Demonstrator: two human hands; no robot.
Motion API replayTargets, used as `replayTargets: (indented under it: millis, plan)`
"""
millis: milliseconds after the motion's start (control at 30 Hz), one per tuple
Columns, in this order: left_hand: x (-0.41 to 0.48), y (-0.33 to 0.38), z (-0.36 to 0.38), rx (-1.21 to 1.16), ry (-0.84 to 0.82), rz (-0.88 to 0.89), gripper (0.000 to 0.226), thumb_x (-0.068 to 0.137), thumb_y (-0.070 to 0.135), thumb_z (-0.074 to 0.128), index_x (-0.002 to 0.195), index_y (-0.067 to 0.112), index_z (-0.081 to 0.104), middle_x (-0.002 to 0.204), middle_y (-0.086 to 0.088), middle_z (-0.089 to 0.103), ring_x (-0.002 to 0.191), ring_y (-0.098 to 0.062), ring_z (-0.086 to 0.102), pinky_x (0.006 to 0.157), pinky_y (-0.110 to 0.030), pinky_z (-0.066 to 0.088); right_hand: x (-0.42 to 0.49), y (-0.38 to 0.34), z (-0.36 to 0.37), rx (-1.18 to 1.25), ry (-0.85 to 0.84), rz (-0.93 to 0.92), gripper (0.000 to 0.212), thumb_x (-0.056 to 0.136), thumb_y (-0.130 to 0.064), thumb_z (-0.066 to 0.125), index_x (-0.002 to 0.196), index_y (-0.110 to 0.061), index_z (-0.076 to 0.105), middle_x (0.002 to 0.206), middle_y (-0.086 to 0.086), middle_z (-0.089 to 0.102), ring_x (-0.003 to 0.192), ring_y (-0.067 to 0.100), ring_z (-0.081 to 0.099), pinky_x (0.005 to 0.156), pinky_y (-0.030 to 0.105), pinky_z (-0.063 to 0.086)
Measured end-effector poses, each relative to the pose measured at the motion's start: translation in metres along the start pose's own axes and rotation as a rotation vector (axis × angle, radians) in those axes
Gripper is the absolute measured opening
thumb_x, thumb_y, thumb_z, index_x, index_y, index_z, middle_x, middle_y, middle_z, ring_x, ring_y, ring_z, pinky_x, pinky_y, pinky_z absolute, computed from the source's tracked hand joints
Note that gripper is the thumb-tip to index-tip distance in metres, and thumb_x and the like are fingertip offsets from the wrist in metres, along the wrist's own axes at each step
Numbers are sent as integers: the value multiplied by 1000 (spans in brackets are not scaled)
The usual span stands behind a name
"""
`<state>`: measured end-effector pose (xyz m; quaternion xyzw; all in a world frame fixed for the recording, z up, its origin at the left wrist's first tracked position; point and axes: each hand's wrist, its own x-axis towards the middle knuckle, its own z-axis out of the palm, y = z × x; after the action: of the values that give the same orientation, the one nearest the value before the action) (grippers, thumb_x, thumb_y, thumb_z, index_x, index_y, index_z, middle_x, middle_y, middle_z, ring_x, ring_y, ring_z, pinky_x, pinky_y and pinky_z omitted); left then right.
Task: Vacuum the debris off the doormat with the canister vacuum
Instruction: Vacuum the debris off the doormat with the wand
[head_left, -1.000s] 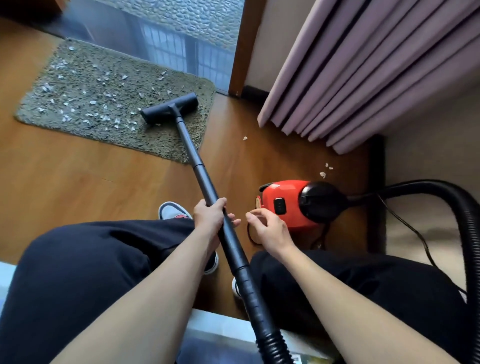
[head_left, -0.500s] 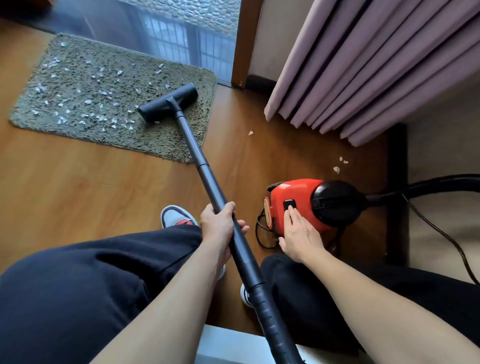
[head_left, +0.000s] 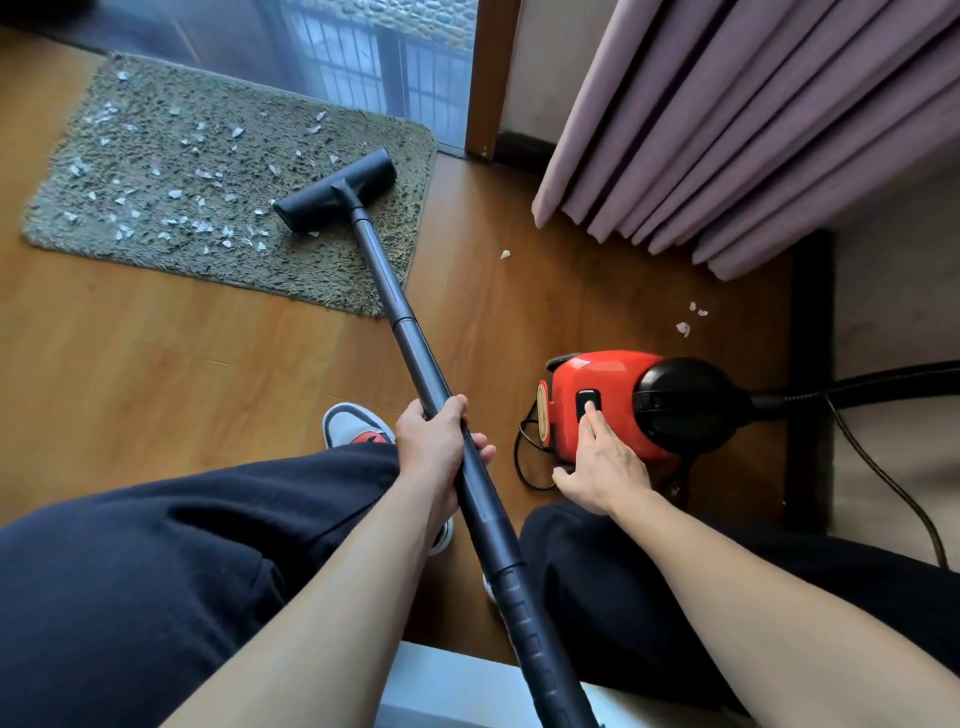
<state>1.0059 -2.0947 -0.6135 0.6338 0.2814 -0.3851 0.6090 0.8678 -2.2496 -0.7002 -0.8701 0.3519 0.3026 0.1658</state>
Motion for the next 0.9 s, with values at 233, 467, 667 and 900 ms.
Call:
replayTargets:
  millis: [233, 467, 667, 900]
  plan:
    - [-3, 3, -3, -7, 12, 8, 10, 96, 13, 61, 94, 8, 53, 75, -11, 49, 49, -16, 53, 48, -27, 51, -24, -32, -35, 264, -62, 81, 71, 93, -50, 59, 150, -14, 37, 153, 15, 43, 139, 34, 44, 111, 42, 39]
    - [-18, 17, -9, -2, 31, 37, 11, 94, 9, 62, 94, 3, 52, 67, -11, 52, 42, -16, 55, 44, -26, 51, -109, -113, -80, 1301, -340, 167, 32, 101, -46, 51, 114, -20, 63, 100, 8, 65, 76, 23, 67, 62, 34, 57]
    - [-30, 15, -25, 27, 66, 31, 12, 92, 2, 58, 98, 2, 48, 65, -14, 48, 39, -20, 51, 40, -26, 47, -173, -133, -95, 1475, -516, 97, 19, 96, -15, 53, 114, -10, 56, 86, 17, 58, 59, 30, 64, 48, 38, 58]
    - [-34, 6, -36, 67, -41, -21, 20, 93, 8, 63, 104, 2, 48, 69, -13, 54, 43, -22, 58, 51, -35, 54, -201, -136, -83, 1237, -403, -15, 22, 89, 6, 63, 109, 2, 57, 70, 11, 64, 62, 29, 72, 51, 33, 60]
